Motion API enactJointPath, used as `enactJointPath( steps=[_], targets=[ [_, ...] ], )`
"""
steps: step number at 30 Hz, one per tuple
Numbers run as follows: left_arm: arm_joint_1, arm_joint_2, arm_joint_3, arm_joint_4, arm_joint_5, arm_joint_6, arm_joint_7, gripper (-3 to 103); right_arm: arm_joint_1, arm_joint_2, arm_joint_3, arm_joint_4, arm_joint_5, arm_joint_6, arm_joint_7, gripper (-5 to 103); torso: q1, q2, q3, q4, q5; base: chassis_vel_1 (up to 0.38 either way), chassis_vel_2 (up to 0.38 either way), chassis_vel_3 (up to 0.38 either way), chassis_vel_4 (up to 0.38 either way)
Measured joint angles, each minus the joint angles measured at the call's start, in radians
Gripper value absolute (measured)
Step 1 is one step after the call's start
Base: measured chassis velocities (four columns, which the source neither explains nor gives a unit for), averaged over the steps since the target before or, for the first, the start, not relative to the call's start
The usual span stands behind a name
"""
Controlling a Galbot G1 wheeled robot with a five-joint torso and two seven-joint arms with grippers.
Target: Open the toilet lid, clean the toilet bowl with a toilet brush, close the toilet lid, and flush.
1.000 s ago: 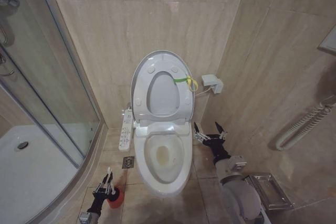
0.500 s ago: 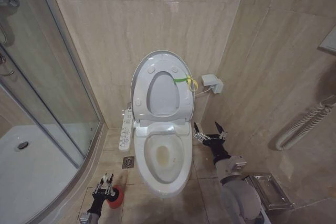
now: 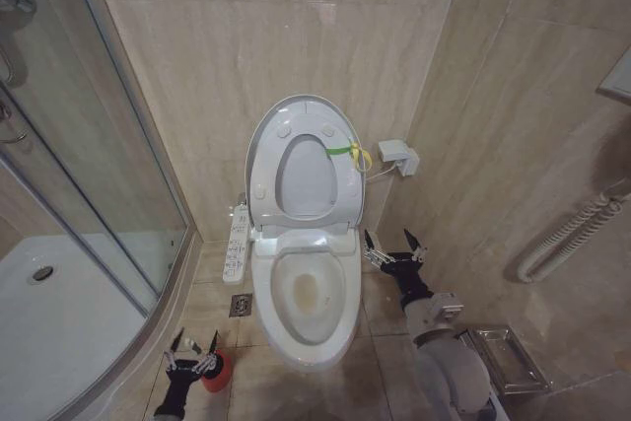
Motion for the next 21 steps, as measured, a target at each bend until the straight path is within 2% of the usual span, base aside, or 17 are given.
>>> enactJointPath(
  steps=[2, 4, 5, 6, 8, 9, 12, 13, 17, 21],
  targets=[
    [0.018, 0.003, -0.011, -0.043, 0.003, 0.009, -0.012, 93, 0.0, 0.0, 0.0, 0.0, 0.0, 0.0, 0.0, 100, 0.0, 0.0, 0.0, 0.0, -0.0001, 0.0, 0.0, 0.0, 0.0],
    [0.063, 0.007, -0.045, -0.16, 0.007, 0.041, -0.037, 93, 0.0, 0.0, 0.0, 0.0, 0.0, 0.0, 0.0, 100, 0.0, 0.0, 0.0, -0.0001, -0.0001, 0.0, 0.0, 0.0, 0.0],
    [0.063, 0.007, -0.045, -0.16, 0.007, 0.041, -0.037, 93, 0.0, 0.0, 0.0, 0.0, 0.0, 0.0, 0.0, 100, 0.0, 0.0, 0.0, -0.0001, -0.0001, 0.0, 0.0, 0.0, 0.0],
    [0.087, 0.007, -0.061, -0.215, 0.008, 0.059, -0.045, 100, 0.0, 0.0, 0.0, 0.0, 0.0, 0.0, 0.0, 100, 0.0, 0.0, 0.0, -0.0001, 0.0, 0.0, 0.0, 0.0, 0.0],
    [0.145, 0.006, -0.098, -0.342, 0.01, 0.1, -0.053, 100, 0.0, 0.0, 0.0, 0.0, 0.0, 0.0, 0.0, 100, 0.0, 0.0, 0.0, 0.0, -0.0002, 0.0, 0.0, 0.0, 0.0],
    [0.145, 0.006, -0.098, -0.342, 0.01, 0.1, -0.053, 100, 0.0, 0.0, 0.0, 0.0, 0.0, 0.0, 0.0, 100, 0.0, 0.0, 0.0, 0.0, -0.0002, 0.0, 0.0, 0.0, 0.0],
    [0.218, -0.001, -0.152, -0.498, 0.012, 0.15, -0.054, 100, 0.0, 0.0, 0.0, 0.0, 0.0, 0.0, 0.0, 100, 0.0, 0.0, 0.0, 0.0001, -0.0003, 0.0, 0.0, 0.0, 0.0],
    [0.218, -0.001, -0.152, -0.498, 0.012, 0.15, -0.054, 100, 0.0, 0.0, 0.0, 0.0, 0.0, 0.0, 0.0, 100, 0.0, 0.0, 0.0, 0.0001, -0.0003, 0.0, 0.0, 0.0, 0.0],
    [0.284, -0.02, -0.221, -0.691, -0.005, 0.225, -0.053, 100, 0.0, 0.0, 0.0, 0.0, 0.0, 0.0, 0.0, 100, 0.0, 0.0, 0.0, 0.0001, -0.0001, 0.0, 0.0, 0.0, 0.0],
    [0.301, -0.042, -0.259, -0.773, -0.028, 0.276, -0.057, 100, 0.0, 0.0, 0.0, 0.0, 0.0, 0.0, 0.0, 100, 0.0, 0.0, 0.0, 0.0, -0.0001, 0.0, 0.0, 0.0, 0.0]
  ],
)
